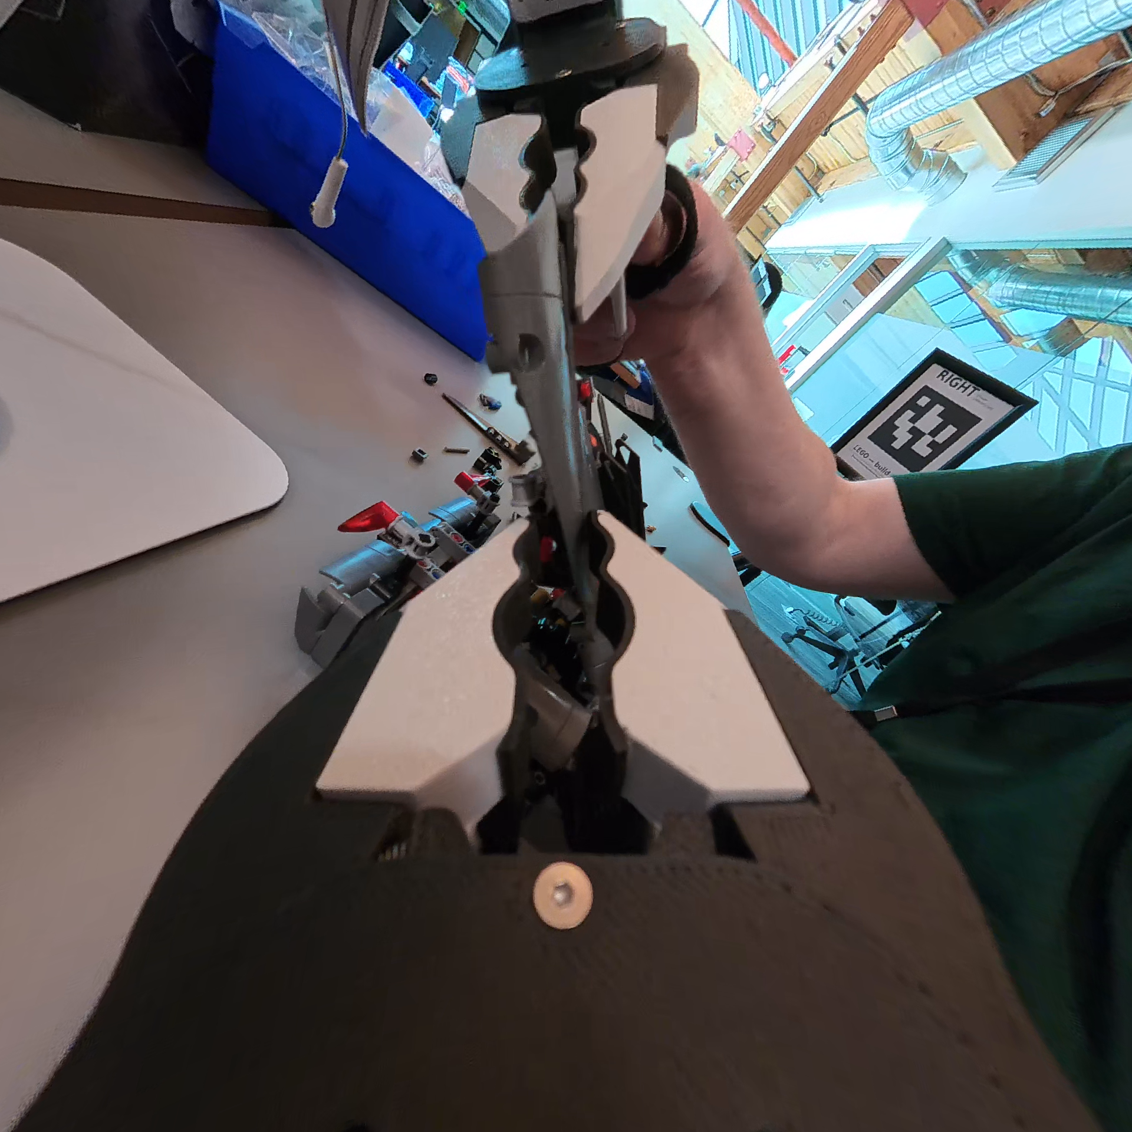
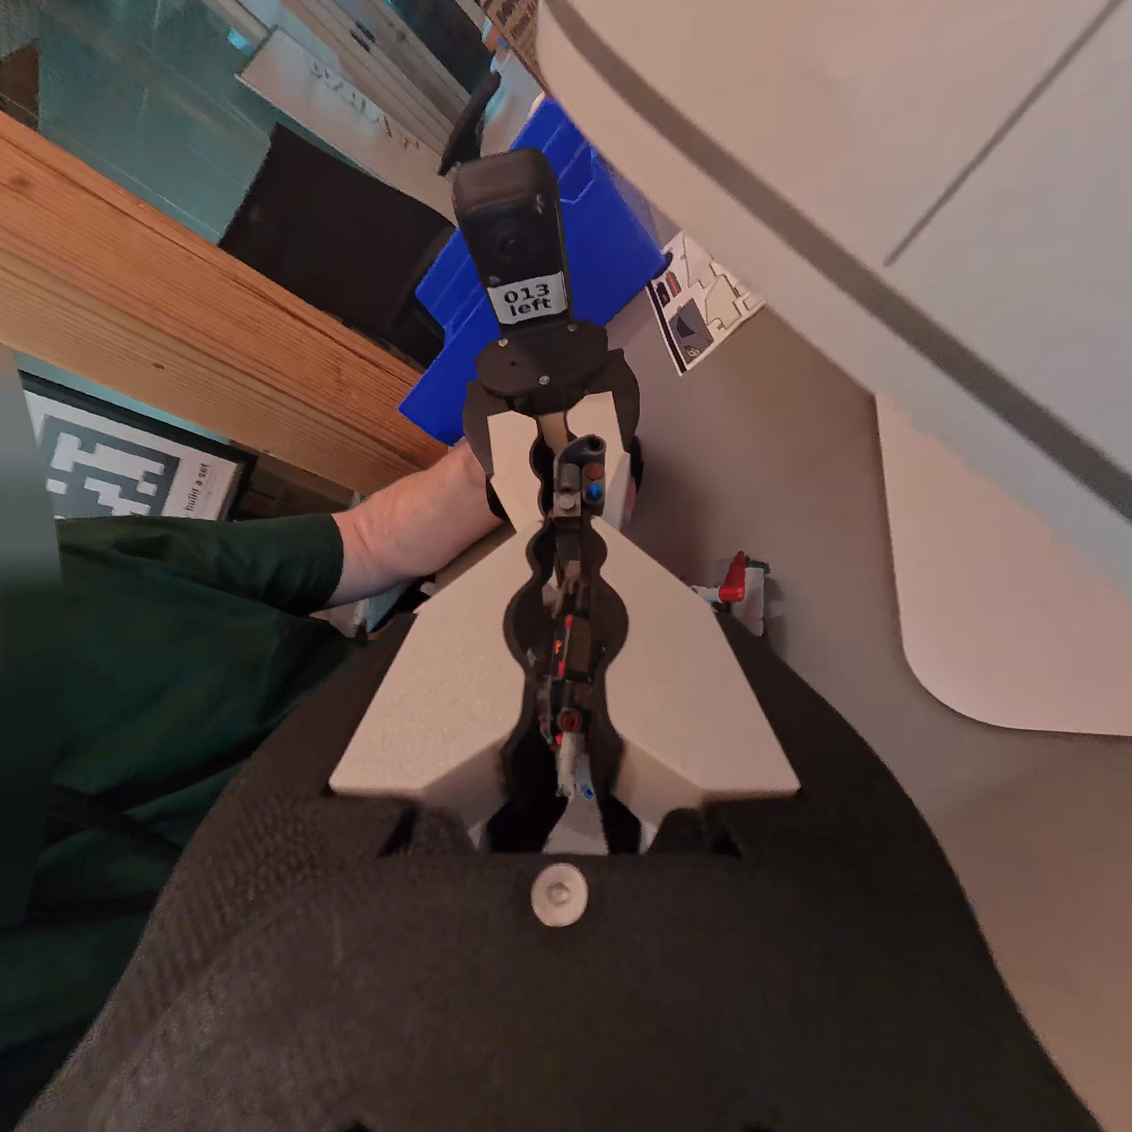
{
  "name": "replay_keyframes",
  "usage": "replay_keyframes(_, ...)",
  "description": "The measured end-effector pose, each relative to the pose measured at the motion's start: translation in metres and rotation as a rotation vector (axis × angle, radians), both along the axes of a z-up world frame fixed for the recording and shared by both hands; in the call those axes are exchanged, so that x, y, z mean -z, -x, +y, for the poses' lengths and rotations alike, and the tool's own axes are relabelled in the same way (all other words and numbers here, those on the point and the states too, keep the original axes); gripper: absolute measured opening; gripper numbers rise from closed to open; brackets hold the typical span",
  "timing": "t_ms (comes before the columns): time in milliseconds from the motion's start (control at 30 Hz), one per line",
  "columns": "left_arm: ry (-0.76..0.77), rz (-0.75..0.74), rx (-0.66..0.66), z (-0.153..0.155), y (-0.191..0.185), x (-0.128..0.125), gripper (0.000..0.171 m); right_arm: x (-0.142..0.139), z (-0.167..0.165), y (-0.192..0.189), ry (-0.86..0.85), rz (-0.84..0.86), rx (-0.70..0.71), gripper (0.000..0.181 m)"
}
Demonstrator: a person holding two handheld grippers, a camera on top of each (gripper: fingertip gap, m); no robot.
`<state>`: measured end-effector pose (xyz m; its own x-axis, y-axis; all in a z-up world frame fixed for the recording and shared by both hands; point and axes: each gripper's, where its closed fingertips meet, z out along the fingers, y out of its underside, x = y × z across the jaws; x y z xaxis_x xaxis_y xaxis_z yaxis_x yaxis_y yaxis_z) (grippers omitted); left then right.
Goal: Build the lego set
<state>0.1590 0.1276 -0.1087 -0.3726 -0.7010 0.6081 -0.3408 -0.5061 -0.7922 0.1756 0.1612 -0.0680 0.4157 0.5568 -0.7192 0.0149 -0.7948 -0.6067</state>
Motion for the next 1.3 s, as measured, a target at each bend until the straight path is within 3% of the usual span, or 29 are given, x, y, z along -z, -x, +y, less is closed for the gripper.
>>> replay_keyframes(100, -0.016, -0.003, -0.005, 0.001, 0.002, -0.002, 0.016, -0.008, 0.003, -0.004, 0.004, 0.067, 0.031, 0.005)
replay_keyframes(267, -0.033, -0.057, -0.036, 0.006, 0.007, -0.015, 0.006, -0.012, 0.006, -0.002, -0.003, 0.127, 0.054, 0.006)
replay_keyframes(433, -0.003, -0.091, -0.041, 0.009, 0.012, -0.023, 0.001, -0.021, 0.006, 0.004, -0.057, 0.111, 0.044, 0.006)
replay_keyframes(533, -0.070, -0.091, -0.086, 0.014, 0.014, -0.024, 0.000, -0.026, 0.006, 0.007, -0.093, 0.078, 0.036, 0.009)
replay_keyframes(600, -0.174, -0.087, -0.160, 0.020, 0.015, -0.026, 0.000, -0.027, 0.009, 0.005, -0.140, 0.014, 0.060, 0.026)
replay_keyframes(733, -0.478, -0.035, -0.295, 0.026, 0.017, -0.027, 0.000, -0.036, 0.005, 0.000, -0.306, -0.160, 0.043, 0.040)
replay_keyframes(833, -0.807, 0.010, -0.403, 0.028, 0.019, -0.027, 0.000, -0.050, -0.008, 0.005, -0.489, -0.299, -0.024, 0.032)
replay_keyframes(933, -1.080, 0.031, -0.505, 0.026, 0.019, -0.033, 0.000, -0.050, -0.015, 0.009, -0.660, -0.525, -0.088, 0.030)
replay_keyframes(1000, -1.242, 0.038, -0.568, 0.025, 0.020, -0.038, 0.000, -0.047, -0.022, 0.011, -0.736, -0.648, -0.138, 0.019)
replay_keyframes(1167, -1.504, 0.024, -0.649, 0.024, 0.024, -0.052, 0.000, -0.048, -0.033, 0.010, -0.874, -0.781, -0.165, 0.014)
replay_keyframes(1300, -1.572, 0.008, -0.661, 0.019, 0.024, -0.056, 0.000, -0.052, -0.038, 0.010, -0.964, -0.812, -0.154, 0.013)
